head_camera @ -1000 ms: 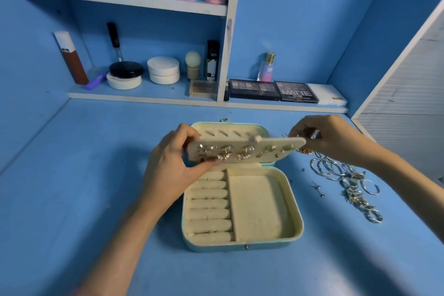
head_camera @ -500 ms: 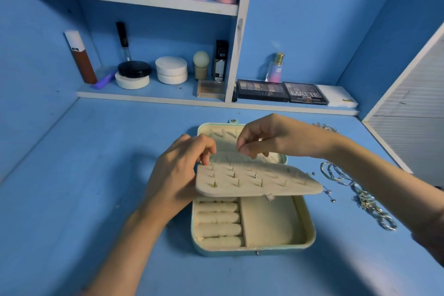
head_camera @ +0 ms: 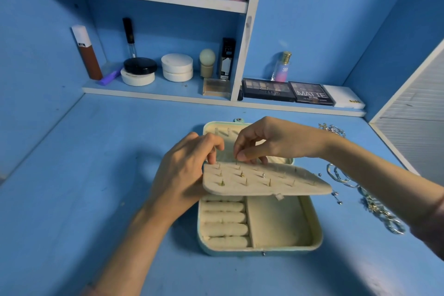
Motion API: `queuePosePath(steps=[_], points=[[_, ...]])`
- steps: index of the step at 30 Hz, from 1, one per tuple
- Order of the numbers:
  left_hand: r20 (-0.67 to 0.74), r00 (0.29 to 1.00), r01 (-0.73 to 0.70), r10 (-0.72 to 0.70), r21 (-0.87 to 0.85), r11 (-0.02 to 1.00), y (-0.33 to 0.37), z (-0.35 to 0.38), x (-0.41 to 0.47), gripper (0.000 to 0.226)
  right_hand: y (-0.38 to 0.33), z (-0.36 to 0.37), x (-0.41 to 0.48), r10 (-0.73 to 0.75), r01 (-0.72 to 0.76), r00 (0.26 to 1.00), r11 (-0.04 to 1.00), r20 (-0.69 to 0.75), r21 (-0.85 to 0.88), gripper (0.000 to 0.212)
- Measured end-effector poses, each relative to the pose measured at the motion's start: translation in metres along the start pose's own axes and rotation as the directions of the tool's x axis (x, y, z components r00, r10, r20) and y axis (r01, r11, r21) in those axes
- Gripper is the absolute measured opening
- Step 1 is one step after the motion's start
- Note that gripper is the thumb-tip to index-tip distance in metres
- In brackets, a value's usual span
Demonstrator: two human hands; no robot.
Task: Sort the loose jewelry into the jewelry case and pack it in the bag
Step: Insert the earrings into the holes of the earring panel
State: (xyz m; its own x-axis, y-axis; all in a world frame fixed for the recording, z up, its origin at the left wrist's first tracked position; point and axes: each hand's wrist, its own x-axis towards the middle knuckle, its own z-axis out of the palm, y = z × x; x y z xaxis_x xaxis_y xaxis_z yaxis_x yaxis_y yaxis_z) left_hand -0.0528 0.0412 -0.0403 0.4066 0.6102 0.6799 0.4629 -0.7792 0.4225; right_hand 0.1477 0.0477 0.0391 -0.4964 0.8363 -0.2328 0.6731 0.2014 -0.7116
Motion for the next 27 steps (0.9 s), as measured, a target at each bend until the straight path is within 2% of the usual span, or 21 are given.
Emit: queuePosePath(steps=[9, 19, 27], points=[[-0.003, 1.000, -0.003, 0.003, -0.007, 1.000, -0.001, 0.001, -0.001, 0.040, -0.004, 0.000, 0.004, 0.018, -0.018, 1.000, 0.997, 0.009, -0.077, 0.006], [-0.007, 1.000, 0.027, -0.027, -0.006, 1.000, 0.002, -0.001, -0.001, 0.038, -0.013, -0.004, 0.006, 0.041, -0.036, 0.997, 0.996, 0.062, -0.087, 0.010], [-0.013, 0.999, 0.032, -0.032, -0.001, 0.999, 0.003, -0.001, 0.000, 0.038, -0.019, -0.005, 0.012, 0.073, -0.054, 0.992, 0.983, 0.106, -0.174, 0.010]])
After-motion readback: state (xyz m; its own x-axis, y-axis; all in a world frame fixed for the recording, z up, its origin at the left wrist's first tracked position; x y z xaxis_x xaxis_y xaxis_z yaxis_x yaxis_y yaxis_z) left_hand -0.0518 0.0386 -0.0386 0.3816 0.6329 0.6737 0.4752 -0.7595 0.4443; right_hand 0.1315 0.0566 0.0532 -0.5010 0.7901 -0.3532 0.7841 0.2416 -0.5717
